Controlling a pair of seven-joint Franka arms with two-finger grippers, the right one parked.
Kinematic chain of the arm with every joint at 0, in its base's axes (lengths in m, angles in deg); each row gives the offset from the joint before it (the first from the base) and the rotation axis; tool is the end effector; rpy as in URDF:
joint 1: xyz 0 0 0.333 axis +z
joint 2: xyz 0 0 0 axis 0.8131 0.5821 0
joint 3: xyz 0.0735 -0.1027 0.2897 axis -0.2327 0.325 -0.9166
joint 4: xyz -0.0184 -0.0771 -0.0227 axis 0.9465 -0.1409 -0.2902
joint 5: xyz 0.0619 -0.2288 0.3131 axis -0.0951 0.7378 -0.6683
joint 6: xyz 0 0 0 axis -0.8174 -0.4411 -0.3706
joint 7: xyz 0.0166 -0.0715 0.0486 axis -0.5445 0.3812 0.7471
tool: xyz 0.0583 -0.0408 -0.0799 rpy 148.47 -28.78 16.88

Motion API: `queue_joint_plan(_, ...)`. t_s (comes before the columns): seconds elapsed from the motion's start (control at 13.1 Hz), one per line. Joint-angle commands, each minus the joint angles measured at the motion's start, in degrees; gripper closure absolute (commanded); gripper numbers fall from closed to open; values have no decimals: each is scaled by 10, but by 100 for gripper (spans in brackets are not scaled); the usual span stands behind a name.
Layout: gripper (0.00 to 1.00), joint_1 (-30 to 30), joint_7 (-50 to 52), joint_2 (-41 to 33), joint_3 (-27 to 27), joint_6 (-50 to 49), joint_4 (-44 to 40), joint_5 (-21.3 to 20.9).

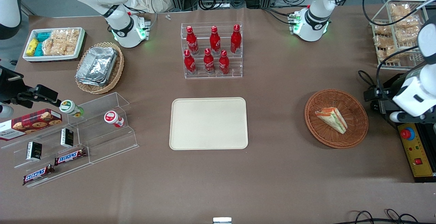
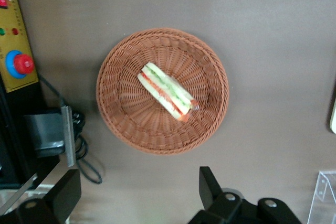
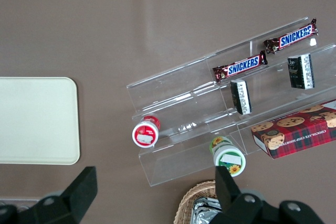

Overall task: Place sandwich from basket to tray
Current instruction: 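Move the open left gripper over the wrapped sandwich in the wicker basket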

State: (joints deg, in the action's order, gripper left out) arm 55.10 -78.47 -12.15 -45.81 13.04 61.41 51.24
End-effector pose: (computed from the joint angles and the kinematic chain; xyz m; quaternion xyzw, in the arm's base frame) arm 0.6076 0.0029 0.5098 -0.9972 0.0108 0.0730 0.0120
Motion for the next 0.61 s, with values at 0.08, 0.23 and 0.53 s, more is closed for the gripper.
queue_joint_plan(0.08,0,0,81,-74,-1,191,202,28)
queue_joint_plan(0.23,0,-2,93,-69,0,225,243,28)
queue_joint_plan(0.53,0,-4,184,-14,1,285,266,43)
